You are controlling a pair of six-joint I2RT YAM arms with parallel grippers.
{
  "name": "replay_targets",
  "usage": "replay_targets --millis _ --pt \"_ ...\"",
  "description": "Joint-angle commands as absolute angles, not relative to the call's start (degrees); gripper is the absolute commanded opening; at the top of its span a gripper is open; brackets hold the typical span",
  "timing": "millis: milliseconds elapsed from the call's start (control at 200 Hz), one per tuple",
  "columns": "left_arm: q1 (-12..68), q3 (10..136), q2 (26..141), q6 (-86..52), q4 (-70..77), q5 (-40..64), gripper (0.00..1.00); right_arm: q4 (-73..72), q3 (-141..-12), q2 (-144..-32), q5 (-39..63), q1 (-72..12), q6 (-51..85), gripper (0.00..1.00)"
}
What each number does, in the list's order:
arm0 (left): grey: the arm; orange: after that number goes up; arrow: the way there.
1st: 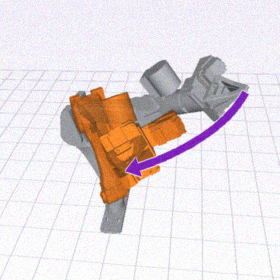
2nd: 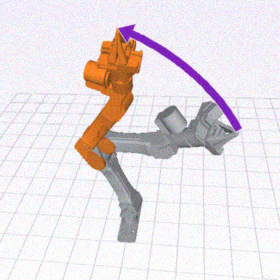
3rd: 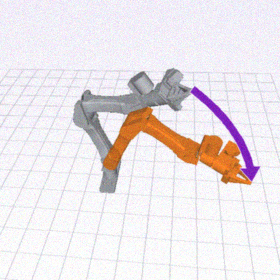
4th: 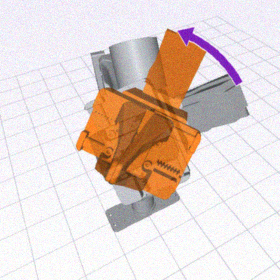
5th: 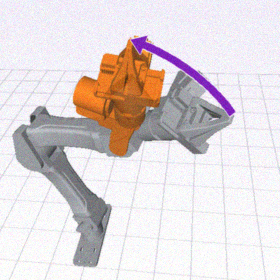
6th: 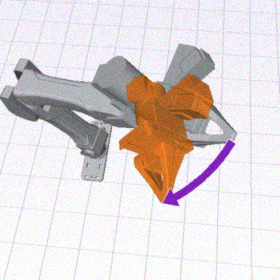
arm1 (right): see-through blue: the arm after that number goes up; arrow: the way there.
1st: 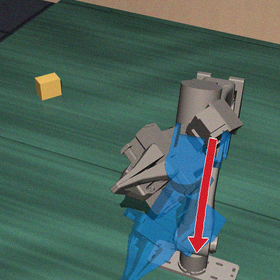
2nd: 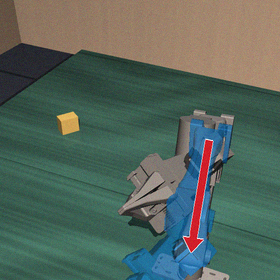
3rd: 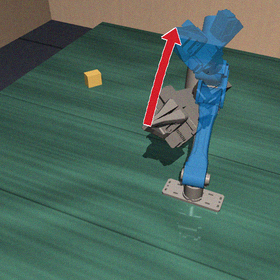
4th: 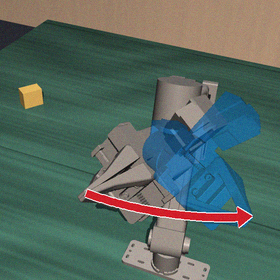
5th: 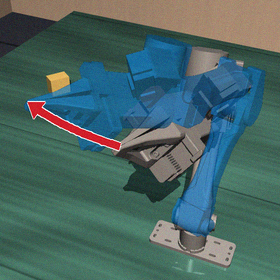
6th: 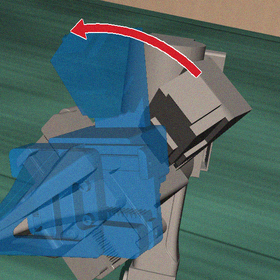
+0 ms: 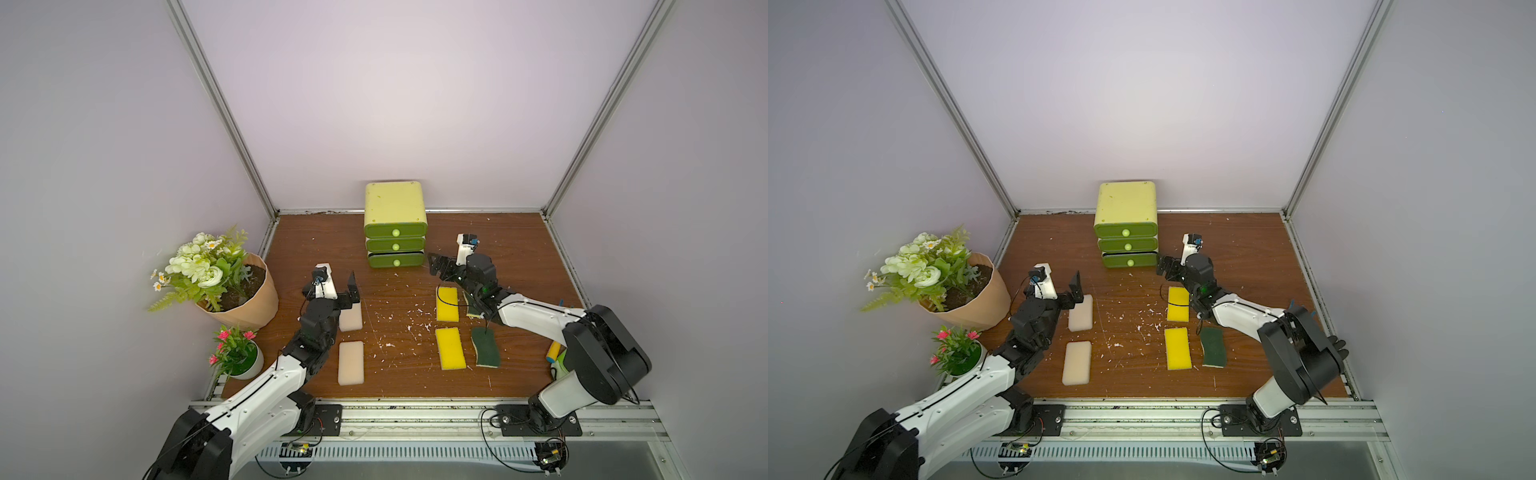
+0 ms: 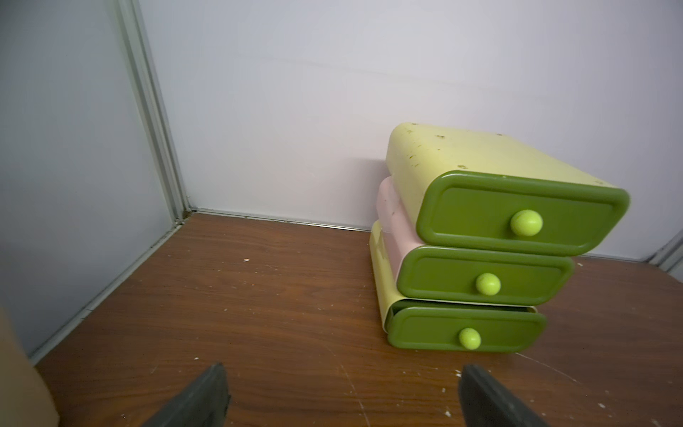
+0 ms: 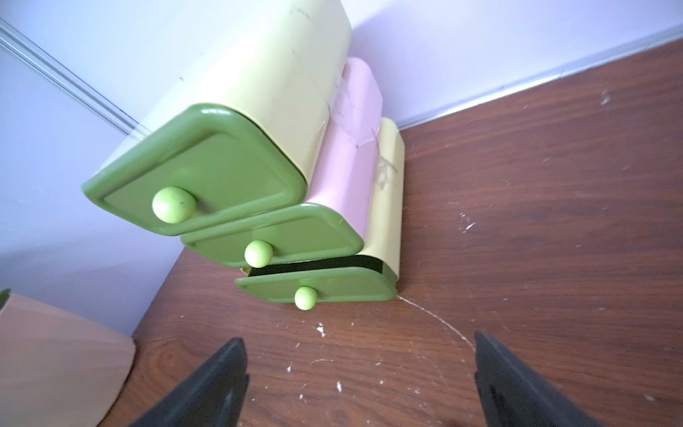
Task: Take the sponge out of the drawer
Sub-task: Close the drawer in the storage box, then reset both arms
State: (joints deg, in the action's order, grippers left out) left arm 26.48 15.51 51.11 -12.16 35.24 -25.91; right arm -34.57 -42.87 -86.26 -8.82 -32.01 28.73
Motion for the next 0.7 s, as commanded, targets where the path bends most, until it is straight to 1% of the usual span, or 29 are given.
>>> replay_targets --millis 0,240,365,560,696 --pt "25.8 14.4 50.2 -6.5 40.2 -31.6 0.99 -33.9 -40.3 -80.1 -16.1 -31.8 20.3 0.99" --pt "25.3 9.1 53.9 -0.7 51.1 -34.1 0.99 -32.5 -30.9 -67.6 -26.3 -31.6 8.8 0.99" --pt "24.8 7.8 56.6 1.5 54.1 -36.5 0.99 -33.0 -25.6 -62.4 -30.8 -31.1 3.8 0.99" --pt "22.8 6.2 59.5 2.4 57.4 -37.4 0.99 -34.2 -18.7 -57.9 -36.5 -29.0 0.1 0.99" --pt "20.6 4.0 62.0 2.1 62.0 -36.2 0.99 -40.9 -11.7 -56.0 -38.7 -26.7 -2.3 0.99"
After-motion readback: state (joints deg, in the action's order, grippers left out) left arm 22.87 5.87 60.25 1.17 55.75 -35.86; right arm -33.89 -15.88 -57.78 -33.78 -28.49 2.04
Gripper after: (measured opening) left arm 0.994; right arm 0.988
